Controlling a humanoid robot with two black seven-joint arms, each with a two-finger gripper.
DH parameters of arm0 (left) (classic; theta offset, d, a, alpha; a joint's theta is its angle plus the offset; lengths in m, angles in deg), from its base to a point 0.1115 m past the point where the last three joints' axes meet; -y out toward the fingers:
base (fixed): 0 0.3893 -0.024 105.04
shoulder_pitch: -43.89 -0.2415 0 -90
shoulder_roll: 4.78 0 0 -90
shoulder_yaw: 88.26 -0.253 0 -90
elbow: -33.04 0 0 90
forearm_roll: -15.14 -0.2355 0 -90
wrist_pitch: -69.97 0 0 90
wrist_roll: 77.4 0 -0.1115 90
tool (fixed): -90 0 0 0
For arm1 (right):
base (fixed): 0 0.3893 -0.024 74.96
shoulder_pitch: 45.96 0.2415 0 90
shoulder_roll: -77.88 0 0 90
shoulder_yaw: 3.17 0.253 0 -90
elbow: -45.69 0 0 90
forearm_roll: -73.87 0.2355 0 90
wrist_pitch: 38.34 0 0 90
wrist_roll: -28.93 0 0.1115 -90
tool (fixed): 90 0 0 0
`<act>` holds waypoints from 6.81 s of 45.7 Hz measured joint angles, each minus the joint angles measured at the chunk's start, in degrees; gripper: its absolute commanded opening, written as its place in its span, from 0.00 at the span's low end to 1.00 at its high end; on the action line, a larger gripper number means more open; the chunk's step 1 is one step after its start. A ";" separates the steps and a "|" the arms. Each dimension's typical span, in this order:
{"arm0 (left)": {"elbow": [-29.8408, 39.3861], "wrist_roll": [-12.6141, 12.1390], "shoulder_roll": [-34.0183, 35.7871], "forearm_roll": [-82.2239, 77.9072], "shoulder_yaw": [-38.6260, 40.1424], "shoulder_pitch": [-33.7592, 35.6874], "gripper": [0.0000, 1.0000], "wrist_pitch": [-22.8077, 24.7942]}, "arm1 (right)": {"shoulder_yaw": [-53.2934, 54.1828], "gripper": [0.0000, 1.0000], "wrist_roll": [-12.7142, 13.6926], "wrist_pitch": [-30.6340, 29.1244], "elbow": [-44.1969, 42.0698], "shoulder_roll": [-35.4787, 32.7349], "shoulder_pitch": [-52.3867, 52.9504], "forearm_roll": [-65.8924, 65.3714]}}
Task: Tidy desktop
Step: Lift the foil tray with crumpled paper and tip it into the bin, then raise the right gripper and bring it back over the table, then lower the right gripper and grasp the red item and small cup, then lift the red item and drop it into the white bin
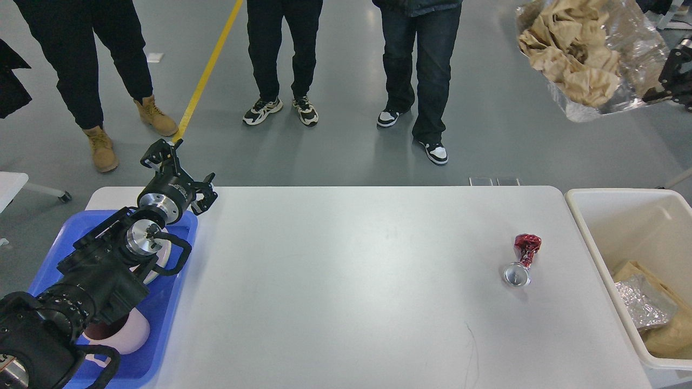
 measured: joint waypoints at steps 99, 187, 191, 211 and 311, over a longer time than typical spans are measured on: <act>0.03 0.02 0.00 -0.01 0.00 0.00 0.97 0.00 | -8.49 1.00 -0.29 -13.24 12.33 30.97 16.40 3.02; 0.02 0.00 0.00 0.02 0.00 0.00 0.97 0.00 | -2.74 0.76 -0.36 41.97 -21.20 40.80 -55.74 0.91; 0.02 0.00 0.00 0.02 0.00 0.00 0.97 0.00 | -2.75 0.69 -0.36 42.09 -21.21 41.01 -55.84 0.91; 0.03 0.00 0.00 0.02 0.00 0.00 0.97 0.00 | -2.60 0.35 -0.36 42.02 -21.10 41.81 -57.31 1.01; 0.04 -0.01 0.00 -0.02 0.00 0.00 0.97 0.00 | -1.91 0.00 -0.70 -6.29 7.36 20.63 10.41 -0.43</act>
